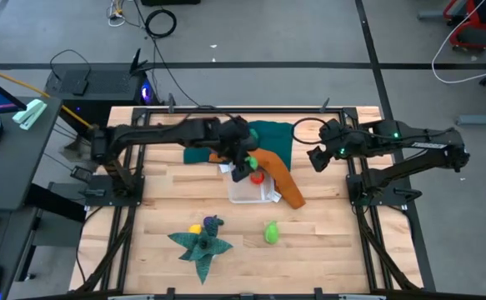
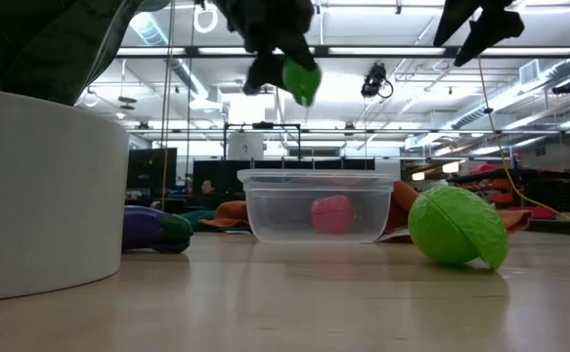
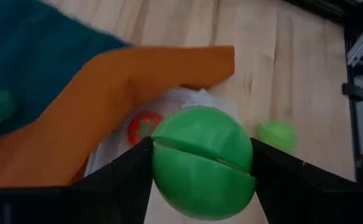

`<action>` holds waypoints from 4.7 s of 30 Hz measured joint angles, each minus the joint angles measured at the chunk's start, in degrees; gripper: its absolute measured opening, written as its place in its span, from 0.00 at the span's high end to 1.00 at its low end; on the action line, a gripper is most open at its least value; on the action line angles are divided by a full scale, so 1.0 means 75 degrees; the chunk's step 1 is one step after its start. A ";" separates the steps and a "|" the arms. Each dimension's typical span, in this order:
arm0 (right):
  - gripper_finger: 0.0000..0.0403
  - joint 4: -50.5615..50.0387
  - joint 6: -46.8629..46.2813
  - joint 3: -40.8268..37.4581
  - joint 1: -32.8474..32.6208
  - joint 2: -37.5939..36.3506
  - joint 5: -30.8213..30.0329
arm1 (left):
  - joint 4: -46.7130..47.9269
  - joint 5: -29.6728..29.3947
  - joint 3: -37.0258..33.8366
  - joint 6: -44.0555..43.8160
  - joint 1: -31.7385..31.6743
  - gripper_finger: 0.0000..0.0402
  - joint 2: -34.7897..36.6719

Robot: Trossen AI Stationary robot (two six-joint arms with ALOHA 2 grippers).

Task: Pick and placing Produce into tupperware
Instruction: Put the avocado into the transparent bin, then put the green bell pepper into the transparent bin

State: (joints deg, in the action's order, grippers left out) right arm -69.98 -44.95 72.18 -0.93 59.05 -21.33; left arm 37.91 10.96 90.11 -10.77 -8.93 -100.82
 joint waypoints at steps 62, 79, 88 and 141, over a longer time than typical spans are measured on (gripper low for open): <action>0.32 -0.0098 0.0152 -0.0006 0.0000 0.0008 -0.0165 | 0.0860 -0.1719 0.0006 0.2213 0.0563 0.39 -0.2209; 0.32 -0.0096 0.0152 -0.0006 0.0000 0.0008 -0.0156 | 0.0772 -0.1932 0.0000 0.2187 0.0423 0.34 -0.2337; 0.32 -0.0096 0.0152 -0.0006 0.0000 0.0008 -0.0153 | 0.0734 -0.1912 0.0000 0.2156 0.0382 0.30 -0.2337; 0.32 -0.0442 -0.0097 -0.0006 -0.0003 0.0057 -0.0026 | 0.2392 -0.1292 0.3820 -0.1214 -0.2237 0.38 -0.3380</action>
State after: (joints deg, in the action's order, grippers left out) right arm -73.29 -45.68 72.14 -0.95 59.47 -21.53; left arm 55.85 1.27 118.76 -19.88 -25.71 -126.17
